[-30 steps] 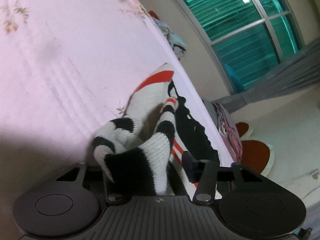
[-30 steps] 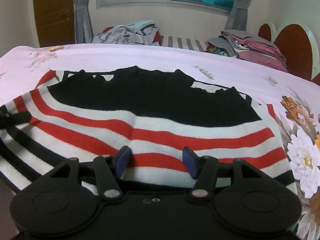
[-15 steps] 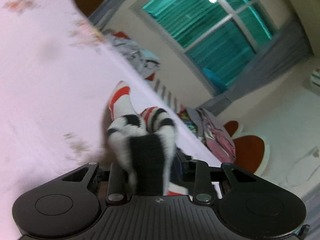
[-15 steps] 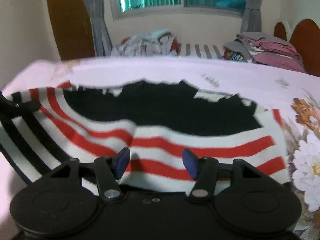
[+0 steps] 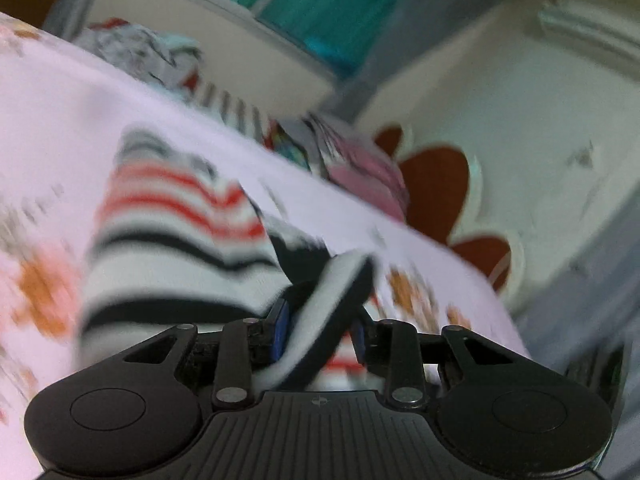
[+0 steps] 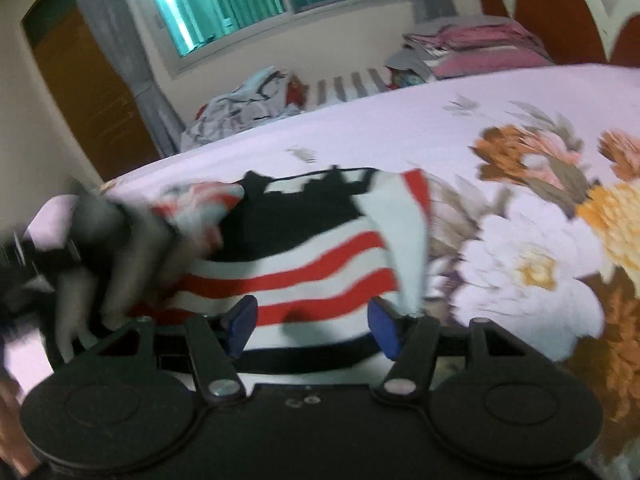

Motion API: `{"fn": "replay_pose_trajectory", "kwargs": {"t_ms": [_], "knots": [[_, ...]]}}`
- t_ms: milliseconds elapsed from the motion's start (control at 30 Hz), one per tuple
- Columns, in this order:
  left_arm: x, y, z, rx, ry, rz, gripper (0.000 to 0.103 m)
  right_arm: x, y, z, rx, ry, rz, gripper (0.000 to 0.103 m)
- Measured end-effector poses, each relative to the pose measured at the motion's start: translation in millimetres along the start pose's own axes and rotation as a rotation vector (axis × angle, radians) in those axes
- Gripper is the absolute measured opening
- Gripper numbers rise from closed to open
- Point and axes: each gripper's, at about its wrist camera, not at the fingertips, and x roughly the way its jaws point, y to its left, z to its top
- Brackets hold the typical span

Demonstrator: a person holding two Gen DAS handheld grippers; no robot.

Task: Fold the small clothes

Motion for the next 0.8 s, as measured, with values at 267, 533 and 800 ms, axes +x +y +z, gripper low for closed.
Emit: {"fn": "replay_pose_trajectory", "kwargs": {"t_ms": [267,533,800], "knots": [[-26,-21,-18,0.116,0.131,-0.034,0.033,-1,-9,17,0.091,0.014,0.121,0.062],[-107,-6,13,0.118,-0.037,0.030,0.052,50,23,34,0.210,0.128,0.314,0.078],[-109,52,41,0.019,-0.082,0.174,0.053,97,43,37,0.215,0.199,0.303,0.078]]}}
